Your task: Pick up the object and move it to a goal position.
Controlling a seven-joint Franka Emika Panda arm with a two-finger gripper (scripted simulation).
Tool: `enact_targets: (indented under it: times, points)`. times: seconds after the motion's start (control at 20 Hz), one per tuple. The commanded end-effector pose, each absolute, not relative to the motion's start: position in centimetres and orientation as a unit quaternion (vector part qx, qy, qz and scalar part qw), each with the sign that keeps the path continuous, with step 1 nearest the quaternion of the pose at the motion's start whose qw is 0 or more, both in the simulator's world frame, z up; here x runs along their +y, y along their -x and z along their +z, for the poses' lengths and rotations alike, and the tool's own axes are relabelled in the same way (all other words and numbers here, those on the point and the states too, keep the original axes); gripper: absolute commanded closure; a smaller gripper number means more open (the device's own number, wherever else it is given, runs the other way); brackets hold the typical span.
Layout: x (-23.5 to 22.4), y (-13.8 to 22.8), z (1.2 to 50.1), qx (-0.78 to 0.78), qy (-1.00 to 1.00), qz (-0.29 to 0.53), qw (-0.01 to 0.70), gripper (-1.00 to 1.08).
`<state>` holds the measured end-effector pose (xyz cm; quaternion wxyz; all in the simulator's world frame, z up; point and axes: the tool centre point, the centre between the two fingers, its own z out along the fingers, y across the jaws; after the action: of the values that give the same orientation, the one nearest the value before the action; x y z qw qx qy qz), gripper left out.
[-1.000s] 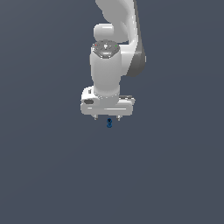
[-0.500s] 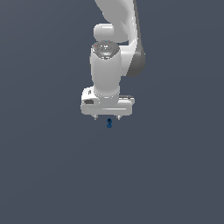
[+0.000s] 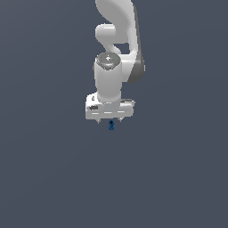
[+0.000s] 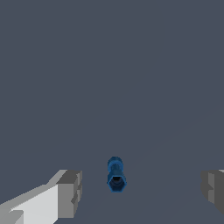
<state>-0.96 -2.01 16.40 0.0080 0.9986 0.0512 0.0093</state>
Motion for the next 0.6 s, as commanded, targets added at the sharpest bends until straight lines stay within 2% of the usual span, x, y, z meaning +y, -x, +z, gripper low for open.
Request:
enact_targets:
  times: [0.0, 0.55]
  points:
    - [-2.0, 1.9, 14.9, 0.074, -0.997, 0.007, 0.007, -0.92]
    - [-1.6, 6.0, 9.9, 0.162, -0.987, 0.001, 0.001, -0.92]
